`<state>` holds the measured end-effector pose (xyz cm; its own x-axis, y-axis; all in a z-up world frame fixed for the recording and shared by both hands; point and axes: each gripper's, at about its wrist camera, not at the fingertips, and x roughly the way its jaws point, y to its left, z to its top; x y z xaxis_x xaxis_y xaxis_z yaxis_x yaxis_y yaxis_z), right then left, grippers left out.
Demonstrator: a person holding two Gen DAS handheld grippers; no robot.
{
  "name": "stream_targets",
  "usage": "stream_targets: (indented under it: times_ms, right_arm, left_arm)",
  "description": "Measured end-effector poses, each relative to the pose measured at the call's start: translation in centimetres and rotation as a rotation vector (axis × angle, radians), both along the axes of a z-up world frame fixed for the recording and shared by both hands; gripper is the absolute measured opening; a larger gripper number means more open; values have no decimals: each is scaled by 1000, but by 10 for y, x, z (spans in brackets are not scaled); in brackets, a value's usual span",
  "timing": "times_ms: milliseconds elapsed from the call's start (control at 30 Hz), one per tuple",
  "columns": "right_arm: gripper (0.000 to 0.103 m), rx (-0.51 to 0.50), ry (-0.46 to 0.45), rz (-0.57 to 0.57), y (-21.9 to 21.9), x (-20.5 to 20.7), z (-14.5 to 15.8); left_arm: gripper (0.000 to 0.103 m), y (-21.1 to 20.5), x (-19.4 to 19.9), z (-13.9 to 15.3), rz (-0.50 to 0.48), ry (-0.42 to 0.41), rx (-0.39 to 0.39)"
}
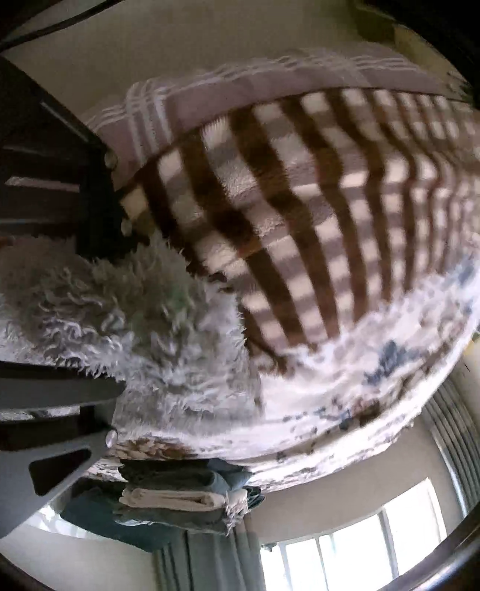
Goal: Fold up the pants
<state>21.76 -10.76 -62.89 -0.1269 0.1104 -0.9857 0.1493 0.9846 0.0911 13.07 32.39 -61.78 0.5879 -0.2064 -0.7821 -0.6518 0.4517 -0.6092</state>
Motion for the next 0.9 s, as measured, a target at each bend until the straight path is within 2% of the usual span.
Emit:
stream_targets:
  times_ms: [133,200,367,533,600,667,767,900]
  right_arm:
    - [86,0,-19,2,-9,-2,6]
    - [86,-14,-40,8,-13,-6,14]
    - [86,-45,-67,44,-18,-18,30]
    - [86,-91,-114,56,-40,-33,49]
    - [98,-119,-116,51,-55,-39,51]
    - [98,-173,-119,42,-71,-46,53]
    - [98,-184,-147,-11,-106,-56,57]
    - [98,-163,-156,-155,-161,-81,58]
  left_arm:
    - [20,-21,0,48,-54,-36,136]
    - [20,-37,3,70,-97,-70,174]
    - [19,-92,12,117,-268,-92,342]
    - [19,-144,20,144,-402,-153,353]
    - [19,-169,25,155,-470,-177,377]
    - [19,-191,29,162,-524,-194,396]
    - [19,-230,34,170,-612,-208,422]
    - [19,-286,33,173,-721,-209,432]
